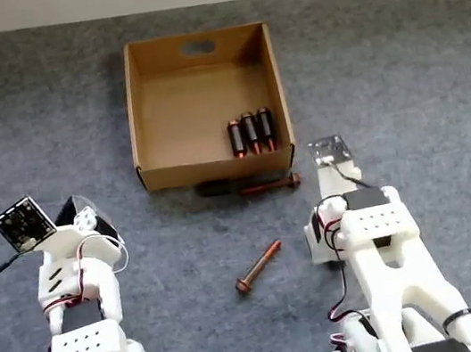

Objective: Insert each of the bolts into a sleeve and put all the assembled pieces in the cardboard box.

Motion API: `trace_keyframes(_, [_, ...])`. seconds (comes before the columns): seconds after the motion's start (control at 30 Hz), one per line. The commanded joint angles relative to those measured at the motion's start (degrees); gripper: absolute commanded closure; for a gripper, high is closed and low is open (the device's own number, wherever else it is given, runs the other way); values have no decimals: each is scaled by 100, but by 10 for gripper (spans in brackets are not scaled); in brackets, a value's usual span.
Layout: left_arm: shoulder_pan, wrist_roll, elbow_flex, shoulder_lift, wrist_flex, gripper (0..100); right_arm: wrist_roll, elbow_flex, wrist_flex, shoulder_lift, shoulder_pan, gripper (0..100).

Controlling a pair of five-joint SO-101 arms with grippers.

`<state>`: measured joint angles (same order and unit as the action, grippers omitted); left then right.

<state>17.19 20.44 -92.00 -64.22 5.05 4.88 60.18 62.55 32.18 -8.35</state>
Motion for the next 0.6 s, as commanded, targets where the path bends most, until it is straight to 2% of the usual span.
trace_keyframes(0.0, [-101, 0, 224, -101, -105, 986, 62, -277, 180, 154, 66, 839])
trace_keyframes(0.27, [-101, 0, 224, -101, -97, 986, 976, -92, 22, -119, 84, 850])
trace_keyframes(0.43, [-101, 0, 215, -101, -97, 986, 1046, -92, -567, -892, 101, 903])
trace_keyframes(0.57, [-101, -9, 215, -101, -97, 986, 1046, -110, -567, -1244, 75, 907])
